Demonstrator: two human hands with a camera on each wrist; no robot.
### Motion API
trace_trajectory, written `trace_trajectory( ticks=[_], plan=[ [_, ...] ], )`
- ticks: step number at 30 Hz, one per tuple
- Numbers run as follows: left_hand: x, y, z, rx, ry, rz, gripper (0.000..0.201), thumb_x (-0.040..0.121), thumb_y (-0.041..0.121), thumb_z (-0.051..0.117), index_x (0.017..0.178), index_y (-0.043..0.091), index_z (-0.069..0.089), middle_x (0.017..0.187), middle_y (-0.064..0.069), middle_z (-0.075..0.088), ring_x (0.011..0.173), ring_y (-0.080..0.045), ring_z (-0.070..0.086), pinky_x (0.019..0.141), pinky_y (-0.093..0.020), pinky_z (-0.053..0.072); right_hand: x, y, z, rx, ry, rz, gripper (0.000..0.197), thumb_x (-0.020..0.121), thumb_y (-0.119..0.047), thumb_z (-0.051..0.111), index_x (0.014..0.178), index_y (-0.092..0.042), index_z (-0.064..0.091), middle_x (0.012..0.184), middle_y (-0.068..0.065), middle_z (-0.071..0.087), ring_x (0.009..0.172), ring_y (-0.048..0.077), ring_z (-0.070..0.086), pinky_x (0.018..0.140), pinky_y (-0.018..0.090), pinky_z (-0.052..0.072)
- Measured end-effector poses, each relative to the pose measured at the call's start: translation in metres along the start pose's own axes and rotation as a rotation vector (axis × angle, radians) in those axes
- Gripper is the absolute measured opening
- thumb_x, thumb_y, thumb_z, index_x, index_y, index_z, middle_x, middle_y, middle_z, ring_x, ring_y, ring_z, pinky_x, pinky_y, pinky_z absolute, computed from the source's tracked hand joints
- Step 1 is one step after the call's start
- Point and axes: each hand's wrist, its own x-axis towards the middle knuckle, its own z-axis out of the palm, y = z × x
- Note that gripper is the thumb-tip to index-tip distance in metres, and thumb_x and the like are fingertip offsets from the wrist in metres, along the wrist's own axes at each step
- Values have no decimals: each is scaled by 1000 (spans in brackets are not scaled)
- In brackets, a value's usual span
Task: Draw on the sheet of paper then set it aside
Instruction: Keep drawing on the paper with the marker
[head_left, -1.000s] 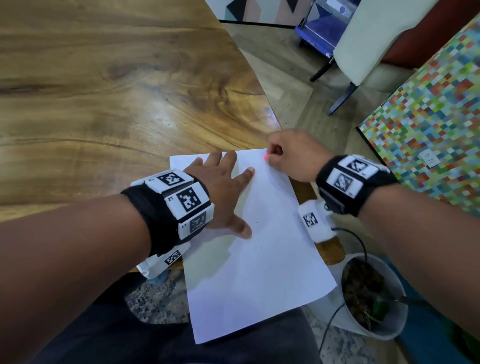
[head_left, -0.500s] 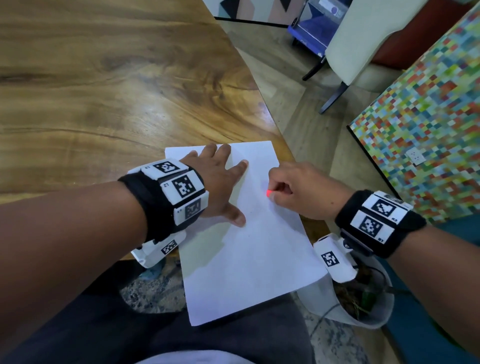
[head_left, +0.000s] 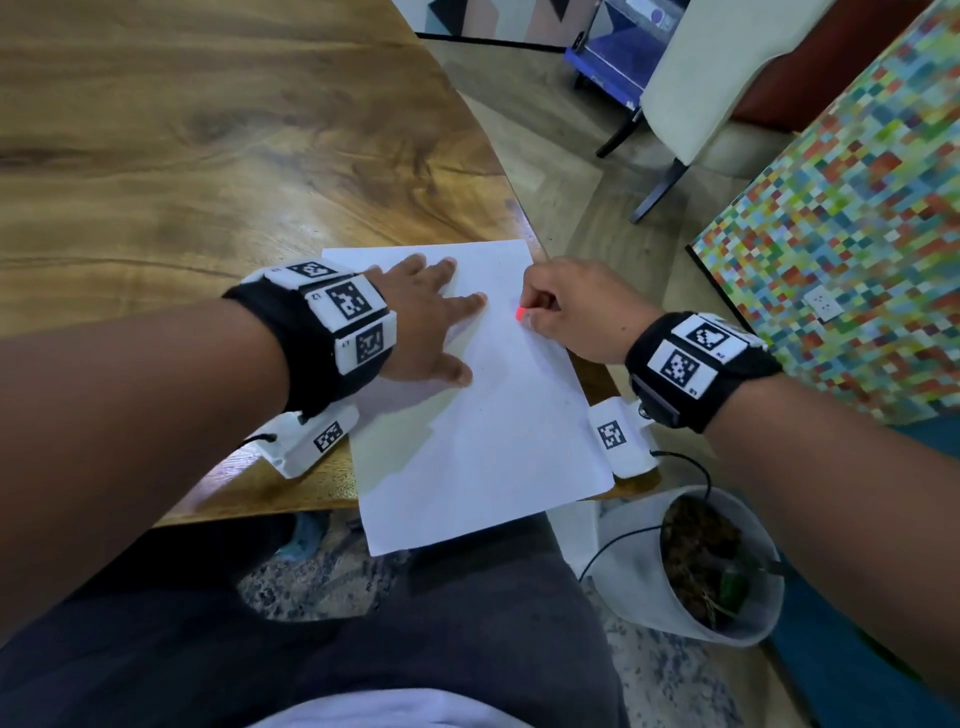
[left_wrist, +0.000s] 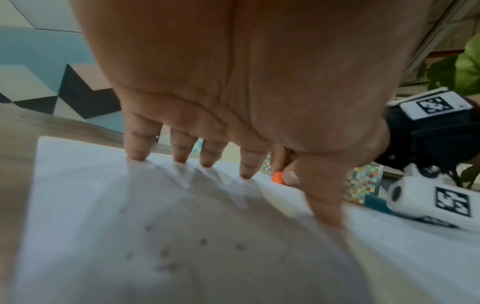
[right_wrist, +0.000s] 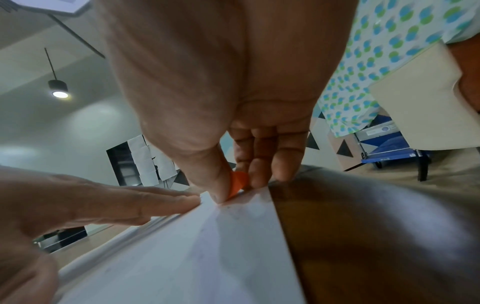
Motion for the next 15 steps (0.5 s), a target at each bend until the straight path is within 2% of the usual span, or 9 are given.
trace_trajectory(
  ticks=[3,6,9,12,15],
  plan=[
    [-1,3,1,1,-32,-16,128,61,93,60,160,43,-4,170,-8,-10,156,-36,-5,120,-62,20,-20,0,5,-11,-32,-45,13,89,-29,61,77,-27,56,81,-9,55,78,14,53,70,30,43],
    [0,7,0,20,-72,-21,135,51,96,63,155,54,-11,169,-12,-15,154,-42,-8,118,-67,19,-43,-1,2,-44,-153,-139,14,88,-27,63,78,-32,55,80,-13,50,74,3,47,68,23,37],
    [2,13,-3,9,-102,-28,133,50,91,70,150,62,-14,167,-17,-16,152,-49,-9,114,-67,23,-45,-2,-1,-77,-202,-169,10,88,-28,61,80,-31,58,80,-13,49,74,2,46,69,22,39],
    [5,22,-11,25,-137,-41,137,52,84,77,150,61,-17,165,-25,-14,150,-55,-8,113,-67,25,-25,0,-4,-105,-83,-102,7,88,-26,59,82,-25,59,80,-12,51,78,12,52,70,30,45],
    [5,30,-20,66,-167,-51,137,57,79,80,152,58,-17,164,-30,-12,149,-58,-4,113,-67,24,-12,4,-5,-127,-38,-57,6,88,-25,57,83,-23,57,85,-6,53,81,18,52,75,38,49]
  ],
)
